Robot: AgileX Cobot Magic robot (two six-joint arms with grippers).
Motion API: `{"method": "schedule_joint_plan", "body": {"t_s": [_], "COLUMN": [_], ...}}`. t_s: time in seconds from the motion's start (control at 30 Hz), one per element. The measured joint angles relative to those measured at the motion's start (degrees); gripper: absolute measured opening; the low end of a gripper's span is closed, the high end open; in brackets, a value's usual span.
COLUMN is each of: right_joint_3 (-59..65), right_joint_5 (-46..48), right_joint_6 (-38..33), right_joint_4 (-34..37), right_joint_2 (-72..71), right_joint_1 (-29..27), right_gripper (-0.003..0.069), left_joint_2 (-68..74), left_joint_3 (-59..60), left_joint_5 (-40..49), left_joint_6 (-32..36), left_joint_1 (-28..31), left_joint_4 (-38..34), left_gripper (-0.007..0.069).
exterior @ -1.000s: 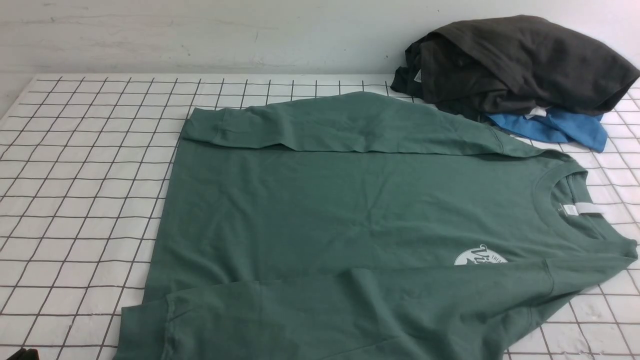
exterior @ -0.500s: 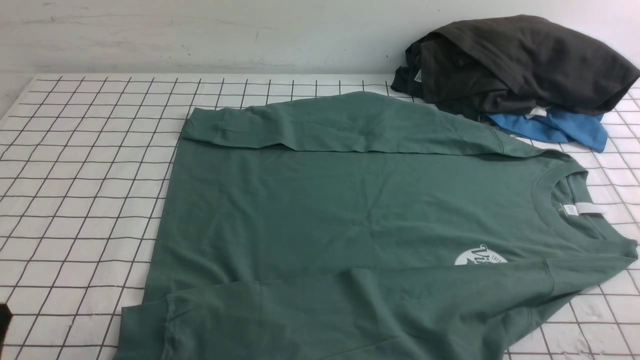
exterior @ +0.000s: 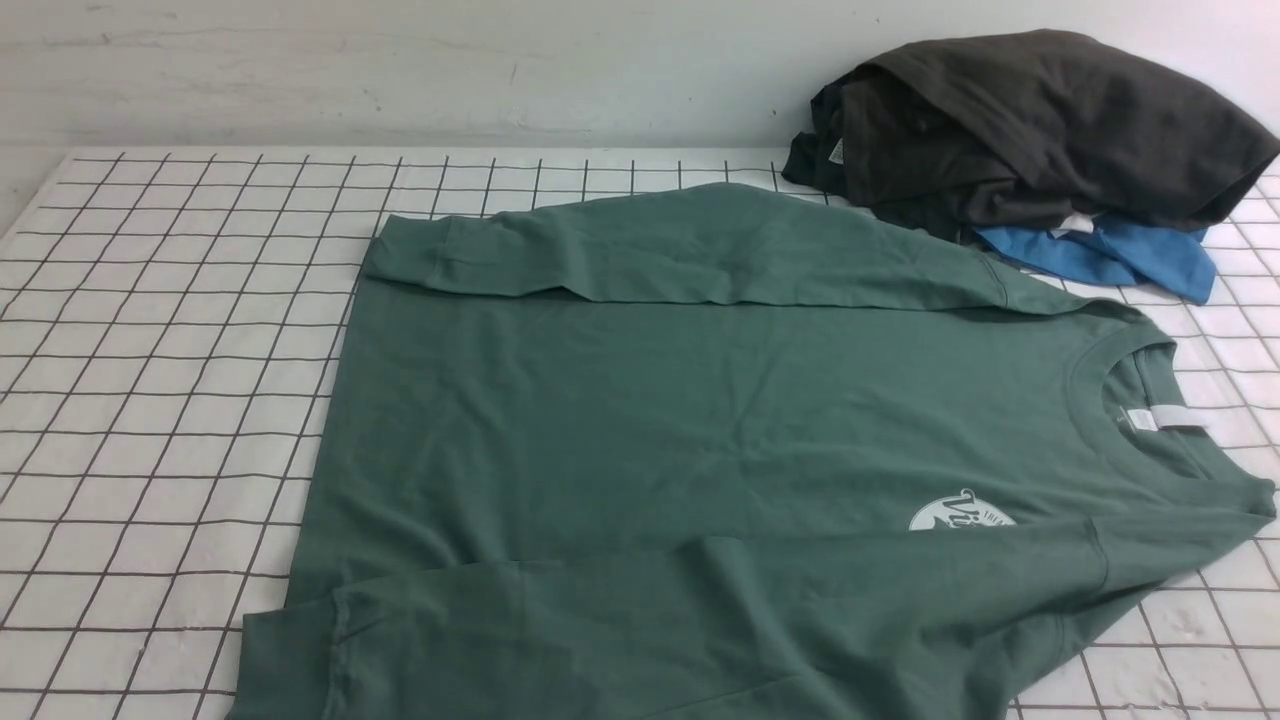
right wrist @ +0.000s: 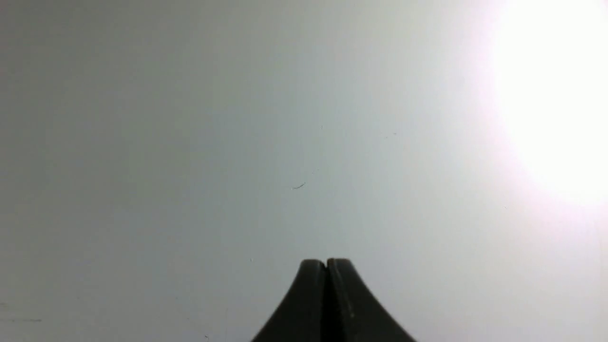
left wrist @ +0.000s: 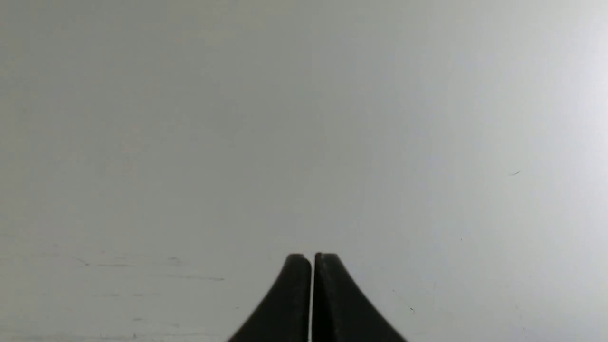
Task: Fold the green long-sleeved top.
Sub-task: Use the left arm to clamp the cuff closest to it
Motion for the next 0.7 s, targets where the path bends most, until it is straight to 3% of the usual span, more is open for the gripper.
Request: {"method": "schedule_joint_plan", "body": {"t_s": [0.13, 0.27, 0.3, 0.37, 0.47, 0.57, 0.6, 0.7], "right_joint_3": [-10.21, -22.47, -23.42, -28.61, -31.84, -32.09, -32.09, -32.14], "right_joint_5": [11.36, 31.78, 32.90, 47.08, 60.20, 65.77, 65.78, 63.97], "right_joint_6": [-0.05, -0.05, -0.05, -1.40, -4.87, -9.92, -9.92, -16.65], "right_joint_4": [-2.23, -4.31, -4.17, -2.15, 1.48, 7.17, 7.53, 13.18], "right_joint_2": [8.23, 23.21, 23.94, 32.79, 42.72, 51.47, 51.86, 56.14], "right_joint_1": [0.00, 0.00, 0.00, 0.00, 0.00, 0.09, 0.17, 2.29], "right_gripper": [-0.0015, -0.0015, -0.0015, -0.0015, -0.0015, -0.0015, -0.0015, -0.0015], "left_joint_2": [10.38, 27.86, 28.60, 37.10, 46.05, 55.88, 56.49, 67.51], "left_joint_3": [-11.43, -23.11, -23.48, -26.82, -27.63, -27.63, -27.63, -28.57], "left_joint_5": [8.17, 27.97, 29.04, 40.98, 49.79, 55.56, 55.72, 55.99], "left_joint_6": [2.95, 3.45, 3.45, 3.80, 6.58, 9.83, 10.03, 11.72], "left_joint_1": [0.00, 0.00, 0.00, 0.00, 0.00, 0.00, 0.00, 0.00], "left_joint_4": [0.00, -0.89, -1.02, -3.35, -6.98, -10.65, -10.91, -12.28], "left_gripper": [-0.0007, -0.0007, -0.0007, -0.0007, 0.0013, 0.0118, 0.0118, 0.0332]}}
